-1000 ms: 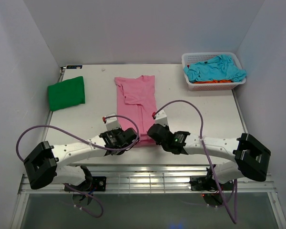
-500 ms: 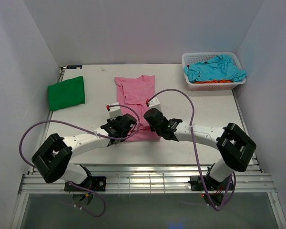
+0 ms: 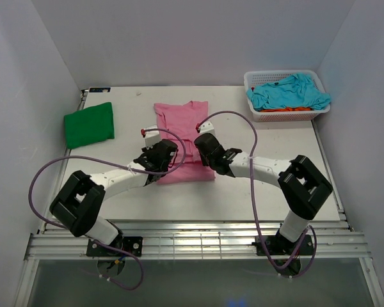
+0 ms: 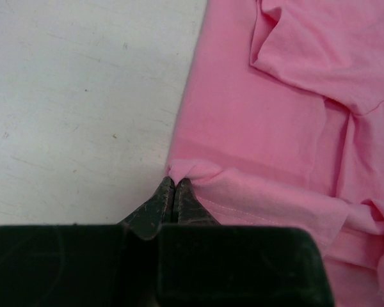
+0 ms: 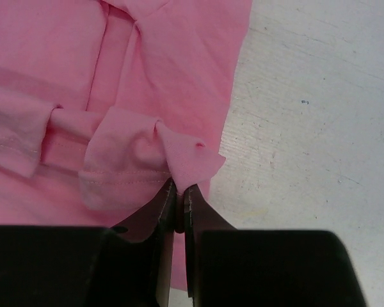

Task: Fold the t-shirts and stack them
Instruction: Fold the tshirt

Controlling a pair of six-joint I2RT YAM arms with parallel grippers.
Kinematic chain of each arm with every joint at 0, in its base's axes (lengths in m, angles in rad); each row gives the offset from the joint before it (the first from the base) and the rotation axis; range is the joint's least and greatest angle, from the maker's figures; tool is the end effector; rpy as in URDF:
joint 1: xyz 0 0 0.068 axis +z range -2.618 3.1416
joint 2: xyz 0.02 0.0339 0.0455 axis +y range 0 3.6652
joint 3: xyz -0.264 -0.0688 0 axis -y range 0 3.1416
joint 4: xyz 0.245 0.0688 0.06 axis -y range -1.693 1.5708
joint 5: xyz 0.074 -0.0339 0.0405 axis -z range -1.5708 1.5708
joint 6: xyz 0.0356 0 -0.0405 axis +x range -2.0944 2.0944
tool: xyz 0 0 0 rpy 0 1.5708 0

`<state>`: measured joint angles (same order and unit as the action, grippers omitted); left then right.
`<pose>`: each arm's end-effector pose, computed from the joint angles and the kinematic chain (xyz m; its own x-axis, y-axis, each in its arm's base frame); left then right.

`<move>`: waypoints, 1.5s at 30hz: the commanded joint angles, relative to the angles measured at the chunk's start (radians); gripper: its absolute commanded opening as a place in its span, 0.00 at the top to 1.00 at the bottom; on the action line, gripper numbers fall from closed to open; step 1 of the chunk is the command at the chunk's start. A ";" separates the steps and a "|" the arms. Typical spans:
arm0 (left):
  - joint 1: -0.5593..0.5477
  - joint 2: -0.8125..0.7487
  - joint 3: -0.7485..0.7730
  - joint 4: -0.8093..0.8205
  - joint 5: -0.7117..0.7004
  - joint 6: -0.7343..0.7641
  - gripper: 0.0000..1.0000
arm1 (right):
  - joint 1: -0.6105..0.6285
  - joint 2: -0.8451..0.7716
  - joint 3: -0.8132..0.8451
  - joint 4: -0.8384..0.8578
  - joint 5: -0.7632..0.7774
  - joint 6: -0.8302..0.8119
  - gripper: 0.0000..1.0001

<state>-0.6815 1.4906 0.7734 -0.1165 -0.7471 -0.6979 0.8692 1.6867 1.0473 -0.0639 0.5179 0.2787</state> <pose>0.2406 -0.1640 0.1867 -0.5097 -0.1937 -0.8383 -0.2872 0.9568 -0.0464 0.2477 0.2659 0.2098 -0.5169 -0.2413 -0.8214 -0.2889 0.9523 -0.0980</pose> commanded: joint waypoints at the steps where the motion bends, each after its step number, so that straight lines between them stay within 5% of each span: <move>1: 0.019 0.014 0.059 0.066 0.017 0.063 1.00 | -0.022 0.030 0.051 0.050 -0.025 -0.030 0.92; 16: 0.069 0.163 0.115 0.109 0.078 0.126 0.97 | -0.061 0.131 0.137 0.049 -0.044 -0.059 0.89; 19: 0.076 0.197 0.159 0.141 0.040 0.159 0.55 | -0.079 0.162 0.195 0.050 -0.026 -0.090 0.58; 20: 0.076 0.201 0.177 0.153 0.017 0.175 0.33 | -0.087 0.168 0.218 0.052 -0.007 -0.104 0.52; 21: 0.076 0.207 0.196 0.166 -0.032 0.210 0.25 | -0.097 0.172 0.264 0.052 0.002 -0.134 0.42; 26: 0.077 0.180 0.352 0.219 -0.118 0.348 0.18 | -0.108 0.116 0.342 0.052 0.036 -0.211 0.34; 30: 0.074 0.102 0.340 0.176 -0.042 0.290 0.25 | -0.108 0.018 0.271 0.052 -0.031 -0.193 0.37; 33: 0.028 0.031 0.222 0.164 0.043 0.192 0.90 | -0.102 -0.047 0.160 0.065 -0.142 -0.145 0.64; 34: 0.016 0.016 0.189 0.164 0.058 0.140 1.00 | -0.101 -0.064 0.095 0.091 -0.166 -0.135 0.75; 36: -0.013 -0.015 0.106 0.169 0.104 0.100 1.00 | -0.098 -0.108 0.037 0.116 -0.234 -0.110 0.92; 45: -0.124 0.017 -0.019 0.179 0.172 -0.046 1.00 | -0.098 -0.016 -0.009 0.182 -0.487 -0.099 0.92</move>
<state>-0.7963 1.5166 0.7658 0.0525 -0.6109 -0.6662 0.7673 1.6447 1.0298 0.0444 0.1509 0.1585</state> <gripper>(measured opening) 0.021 0.078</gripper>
